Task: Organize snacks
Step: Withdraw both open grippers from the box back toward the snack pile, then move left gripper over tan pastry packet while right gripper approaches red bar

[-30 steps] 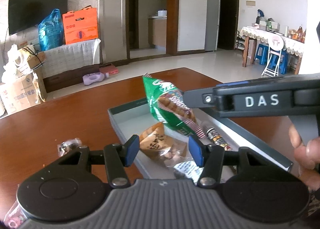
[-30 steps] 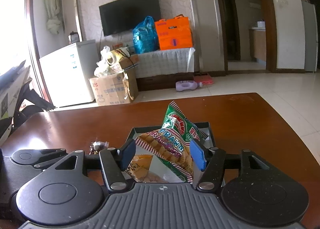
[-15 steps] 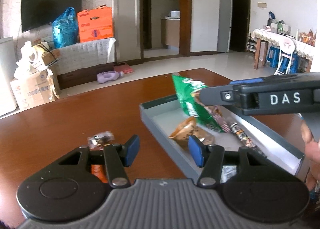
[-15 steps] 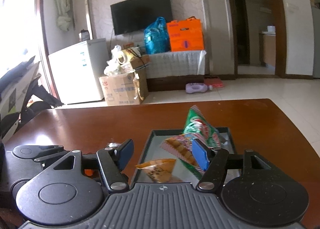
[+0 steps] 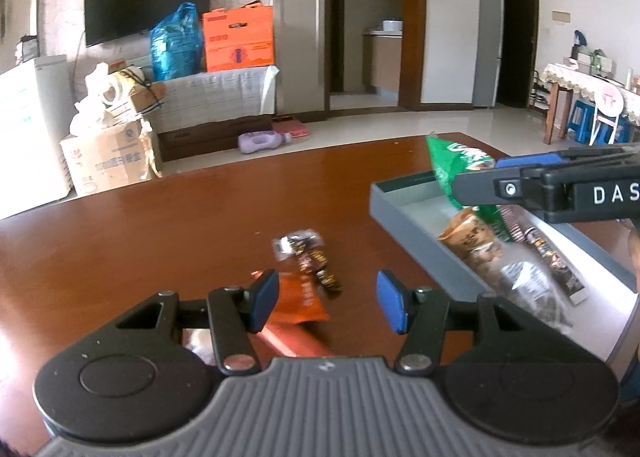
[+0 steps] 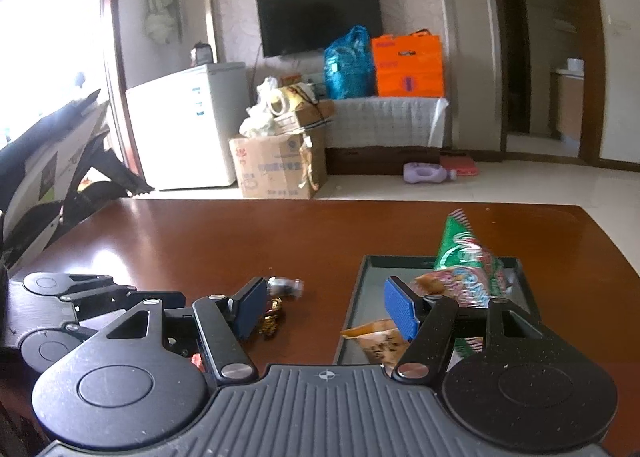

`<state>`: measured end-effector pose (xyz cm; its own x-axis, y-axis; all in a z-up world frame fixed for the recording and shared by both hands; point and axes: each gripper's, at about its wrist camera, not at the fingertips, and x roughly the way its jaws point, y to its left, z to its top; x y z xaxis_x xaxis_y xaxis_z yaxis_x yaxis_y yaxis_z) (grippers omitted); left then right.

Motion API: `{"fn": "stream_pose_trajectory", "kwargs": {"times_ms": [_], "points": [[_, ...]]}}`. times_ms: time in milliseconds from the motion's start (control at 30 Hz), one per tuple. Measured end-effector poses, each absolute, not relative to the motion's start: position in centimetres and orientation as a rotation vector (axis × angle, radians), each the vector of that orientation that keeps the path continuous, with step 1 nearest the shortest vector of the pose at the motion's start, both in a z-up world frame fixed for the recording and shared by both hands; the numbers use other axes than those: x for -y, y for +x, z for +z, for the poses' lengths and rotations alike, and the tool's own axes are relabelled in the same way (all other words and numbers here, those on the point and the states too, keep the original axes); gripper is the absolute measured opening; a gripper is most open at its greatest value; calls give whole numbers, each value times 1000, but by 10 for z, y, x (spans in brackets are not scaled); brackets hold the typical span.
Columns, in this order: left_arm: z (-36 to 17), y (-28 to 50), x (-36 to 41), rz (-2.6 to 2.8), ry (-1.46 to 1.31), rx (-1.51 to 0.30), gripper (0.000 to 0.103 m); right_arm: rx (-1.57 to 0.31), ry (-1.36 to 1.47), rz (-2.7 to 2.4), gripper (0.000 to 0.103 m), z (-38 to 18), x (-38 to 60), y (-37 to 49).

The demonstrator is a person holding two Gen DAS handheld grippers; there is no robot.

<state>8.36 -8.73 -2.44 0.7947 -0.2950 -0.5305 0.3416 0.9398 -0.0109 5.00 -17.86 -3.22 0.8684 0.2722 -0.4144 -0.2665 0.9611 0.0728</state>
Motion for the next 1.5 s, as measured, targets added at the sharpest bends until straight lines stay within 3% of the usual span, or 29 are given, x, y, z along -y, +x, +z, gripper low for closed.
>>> {"fn": "stream_pose_trajectory", "kwargs": {"times_ms": [833,1500], "points": [[-28,36,-3,-201,55,-613,54,-508,-35,395,68,-48,122,62],[-49,16,-14,-144,45,-711,54,-555,-88,442,68,-63,90,68]]}}
